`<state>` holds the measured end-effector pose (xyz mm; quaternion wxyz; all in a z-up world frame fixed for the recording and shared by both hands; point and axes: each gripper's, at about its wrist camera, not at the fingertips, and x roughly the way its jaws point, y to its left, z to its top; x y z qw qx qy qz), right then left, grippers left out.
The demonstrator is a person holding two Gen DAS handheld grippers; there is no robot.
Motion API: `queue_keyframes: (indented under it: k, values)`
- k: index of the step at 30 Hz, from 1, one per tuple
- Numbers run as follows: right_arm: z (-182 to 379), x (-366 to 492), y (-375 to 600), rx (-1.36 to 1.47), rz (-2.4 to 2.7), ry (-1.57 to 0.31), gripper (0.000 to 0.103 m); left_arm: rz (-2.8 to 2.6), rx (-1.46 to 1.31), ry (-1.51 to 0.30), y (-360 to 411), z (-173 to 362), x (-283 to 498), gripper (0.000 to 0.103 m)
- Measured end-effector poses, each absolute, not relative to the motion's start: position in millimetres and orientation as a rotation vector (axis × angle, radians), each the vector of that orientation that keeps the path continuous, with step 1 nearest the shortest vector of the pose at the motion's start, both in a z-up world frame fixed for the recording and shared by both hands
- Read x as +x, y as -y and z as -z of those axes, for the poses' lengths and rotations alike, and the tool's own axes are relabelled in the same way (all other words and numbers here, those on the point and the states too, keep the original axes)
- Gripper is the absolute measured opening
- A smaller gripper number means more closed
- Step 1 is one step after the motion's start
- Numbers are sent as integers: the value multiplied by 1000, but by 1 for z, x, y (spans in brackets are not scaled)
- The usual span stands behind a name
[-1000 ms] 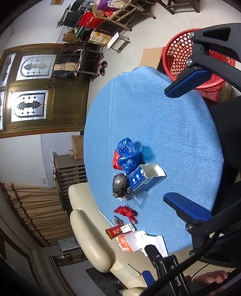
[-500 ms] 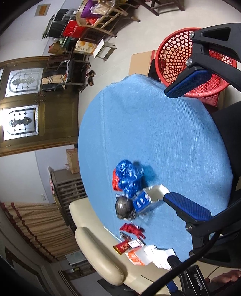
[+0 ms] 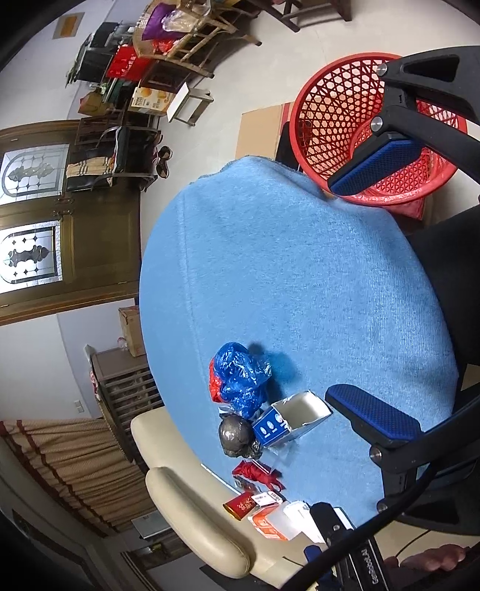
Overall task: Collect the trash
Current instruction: 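Move both tools toward the table, right tool approaching the blue-and-white box, then grasp the red bundle with the left tool while the right tool grasps the blue-and-white box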
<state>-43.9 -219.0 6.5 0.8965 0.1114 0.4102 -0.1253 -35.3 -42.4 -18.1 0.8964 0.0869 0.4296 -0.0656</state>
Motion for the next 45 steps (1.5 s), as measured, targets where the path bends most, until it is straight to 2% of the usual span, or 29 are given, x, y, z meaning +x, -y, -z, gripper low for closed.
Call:
queue_keyframes:
  k: [11,23,45]
  values:
    - [-2,-27,210,204,147,-872,103,-17,97,-906,-20,25,-16,103]
    - [-28,44,157,22,58,-805,103,-18,125,-908,-20,34,-10,103]
    - [12,91,123,-23,-33,-951,103,-102,161,-896,-41,28,49,103]
